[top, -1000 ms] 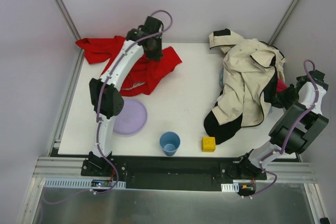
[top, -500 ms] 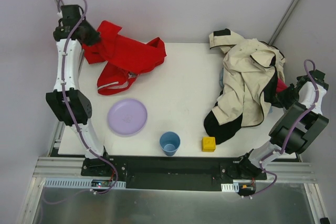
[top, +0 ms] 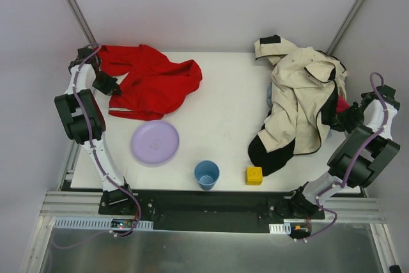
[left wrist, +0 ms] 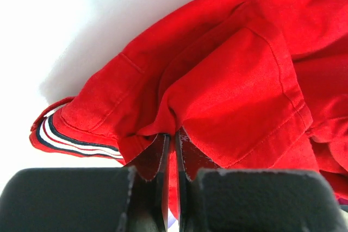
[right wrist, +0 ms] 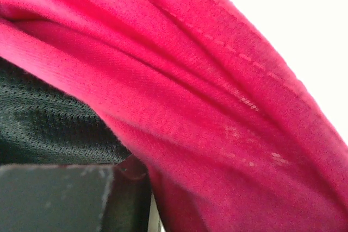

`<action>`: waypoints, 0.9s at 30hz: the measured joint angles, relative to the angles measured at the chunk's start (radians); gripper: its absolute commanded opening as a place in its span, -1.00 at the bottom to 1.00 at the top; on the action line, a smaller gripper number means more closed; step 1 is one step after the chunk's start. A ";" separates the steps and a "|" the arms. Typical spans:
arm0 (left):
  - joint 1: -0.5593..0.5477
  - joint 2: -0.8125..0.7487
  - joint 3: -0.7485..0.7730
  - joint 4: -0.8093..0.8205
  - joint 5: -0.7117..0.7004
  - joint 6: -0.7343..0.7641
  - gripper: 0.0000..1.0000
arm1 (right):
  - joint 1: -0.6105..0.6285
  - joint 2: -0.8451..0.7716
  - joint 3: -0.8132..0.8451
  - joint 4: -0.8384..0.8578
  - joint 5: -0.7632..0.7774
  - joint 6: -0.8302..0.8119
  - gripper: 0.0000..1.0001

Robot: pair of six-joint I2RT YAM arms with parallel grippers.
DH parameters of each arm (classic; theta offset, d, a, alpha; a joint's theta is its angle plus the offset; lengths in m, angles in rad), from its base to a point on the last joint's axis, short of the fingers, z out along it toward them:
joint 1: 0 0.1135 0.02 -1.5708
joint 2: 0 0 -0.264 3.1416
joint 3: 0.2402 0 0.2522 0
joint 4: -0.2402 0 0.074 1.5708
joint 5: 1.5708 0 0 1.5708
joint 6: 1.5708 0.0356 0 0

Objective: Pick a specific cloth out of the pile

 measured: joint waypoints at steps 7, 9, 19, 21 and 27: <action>0.024 0.037 -0.023 0.011 0.055 -0.010 0.39 | 0.000 -0.027 -0.015 0.008 -0.012 0.000 -0.11; 0.026 0.035 -0.023 0.014 0.064 -0.009 0.61 | 0.000 -0.044 -0.023 0.011 -0.018 0.004 0.18; 0.030 -0.094 -0.007 0.009 0.192 -0.008 0.98 | 0.013 -0.166 -0.027 0.006 0.008 0.034 0.99; 0.030 -0.148 -0.003 0.010 0.219 -0.010 0.98 | 0.025 -0.177 -0.016 -0.005 0.023 0.039 0.93; 0.030 -0.290 0.006 0.010 0.282 -0.010 0.98 | 0.063 -0.198 0.041 -0.037 0.085 0.049 0.93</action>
